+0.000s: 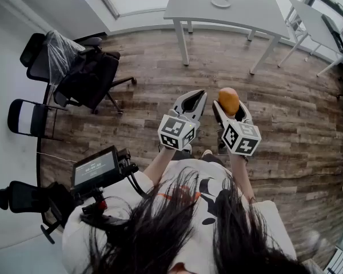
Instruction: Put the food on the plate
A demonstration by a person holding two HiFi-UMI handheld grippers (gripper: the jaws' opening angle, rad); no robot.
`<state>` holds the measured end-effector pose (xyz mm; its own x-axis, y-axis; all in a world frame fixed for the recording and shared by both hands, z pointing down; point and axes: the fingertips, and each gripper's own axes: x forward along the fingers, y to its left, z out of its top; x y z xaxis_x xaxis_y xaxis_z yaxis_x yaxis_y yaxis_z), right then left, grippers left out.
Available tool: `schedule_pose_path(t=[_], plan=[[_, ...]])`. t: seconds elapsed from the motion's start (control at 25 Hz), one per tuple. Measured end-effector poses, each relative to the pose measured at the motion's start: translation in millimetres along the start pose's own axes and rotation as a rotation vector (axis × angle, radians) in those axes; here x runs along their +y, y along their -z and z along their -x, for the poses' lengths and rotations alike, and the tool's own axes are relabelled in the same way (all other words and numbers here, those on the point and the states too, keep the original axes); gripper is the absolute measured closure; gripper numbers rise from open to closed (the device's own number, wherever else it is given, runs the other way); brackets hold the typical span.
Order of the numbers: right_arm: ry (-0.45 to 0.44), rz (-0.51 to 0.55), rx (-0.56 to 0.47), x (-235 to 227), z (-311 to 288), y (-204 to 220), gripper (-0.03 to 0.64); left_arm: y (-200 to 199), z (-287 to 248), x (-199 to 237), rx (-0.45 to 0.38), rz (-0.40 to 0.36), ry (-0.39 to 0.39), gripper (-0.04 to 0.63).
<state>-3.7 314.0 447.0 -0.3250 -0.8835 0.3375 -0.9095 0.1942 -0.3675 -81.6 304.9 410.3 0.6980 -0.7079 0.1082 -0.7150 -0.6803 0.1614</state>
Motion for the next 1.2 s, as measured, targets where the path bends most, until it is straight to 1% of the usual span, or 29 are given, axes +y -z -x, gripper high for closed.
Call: schedule_pose_path(t=[0.28,0.52,0.84,1.2], plan=[[0.001,0.016,-0.007,2.4,-0.5,-2.0,0.241,0.7,-0.7,2.2,0.019,-0.01,0.002,0.589],[0.0,0.025,-0.016,-5.7,2.3,-2.3,0.241,4.9,-6.9,-4.1,0.033,-0.022,0.009,0.589],[-0.002,0.012,-0.004,-25.0,7.4,-2.0,0.241,12.2,-20.9,-18.0,0.051,-0.018,0.009,0.589],[-0.028,0.013,0.015,-50.1,9.9,-3.7,0.241,19.1,-37.3,-35.5,0.038,0.004,-0.014,0.589]])
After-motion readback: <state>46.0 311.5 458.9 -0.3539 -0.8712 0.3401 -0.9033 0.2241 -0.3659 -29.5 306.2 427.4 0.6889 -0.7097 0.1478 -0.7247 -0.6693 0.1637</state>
